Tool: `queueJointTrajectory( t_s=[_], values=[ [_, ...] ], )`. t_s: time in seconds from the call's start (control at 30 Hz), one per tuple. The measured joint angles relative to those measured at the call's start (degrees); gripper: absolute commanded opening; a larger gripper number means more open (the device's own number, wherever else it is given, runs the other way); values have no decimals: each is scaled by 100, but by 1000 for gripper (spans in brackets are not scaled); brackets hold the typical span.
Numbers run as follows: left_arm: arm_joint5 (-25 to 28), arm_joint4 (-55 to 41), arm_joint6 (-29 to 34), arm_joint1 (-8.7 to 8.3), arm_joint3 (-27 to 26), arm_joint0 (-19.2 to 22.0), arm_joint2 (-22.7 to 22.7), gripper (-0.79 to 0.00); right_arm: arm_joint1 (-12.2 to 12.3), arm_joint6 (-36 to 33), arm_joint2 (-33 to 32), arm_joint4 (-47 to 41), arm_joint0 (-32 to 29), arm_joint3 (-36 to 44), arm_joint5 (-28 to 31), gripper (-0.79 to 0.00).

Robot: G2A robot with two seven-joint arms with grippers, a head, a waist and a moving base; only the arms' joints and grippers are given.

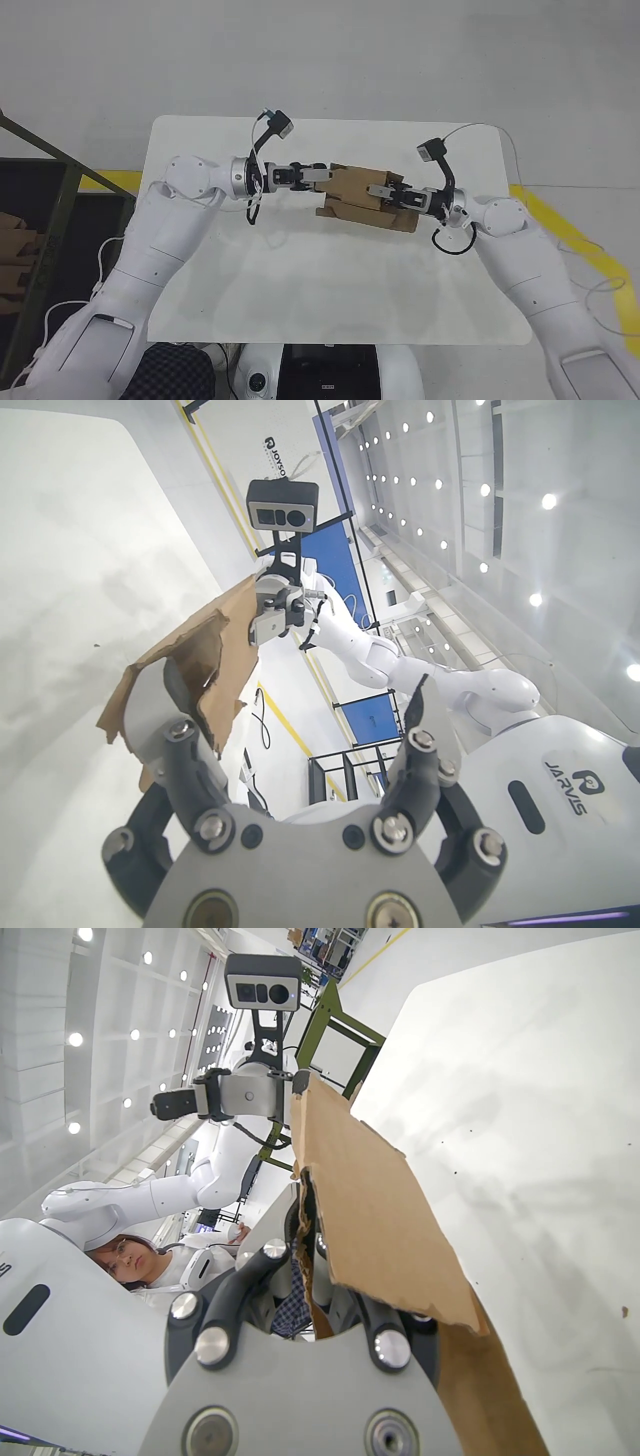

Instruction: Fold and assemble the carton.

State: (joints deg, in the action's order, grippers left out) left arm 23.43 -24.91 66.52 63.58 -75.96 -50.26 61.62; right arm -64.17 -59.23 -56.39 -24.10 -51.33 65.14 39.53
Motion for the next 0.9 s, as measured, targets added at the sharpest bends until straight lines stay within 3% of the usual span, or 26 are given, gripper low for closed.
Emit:
queueJointTrajectory(
  t_s=[0.4, 0.9],
  values=[
    [5, -253, 111, 48, -330, 17, -138, 0, -51, 258, 79, 256, -38, -31, -51, -785],
    [70, 129, -96, 205, -22, 322, -638, 0, -92, 353, 128, 399, -108, 192, -64, -785]
  ],
)
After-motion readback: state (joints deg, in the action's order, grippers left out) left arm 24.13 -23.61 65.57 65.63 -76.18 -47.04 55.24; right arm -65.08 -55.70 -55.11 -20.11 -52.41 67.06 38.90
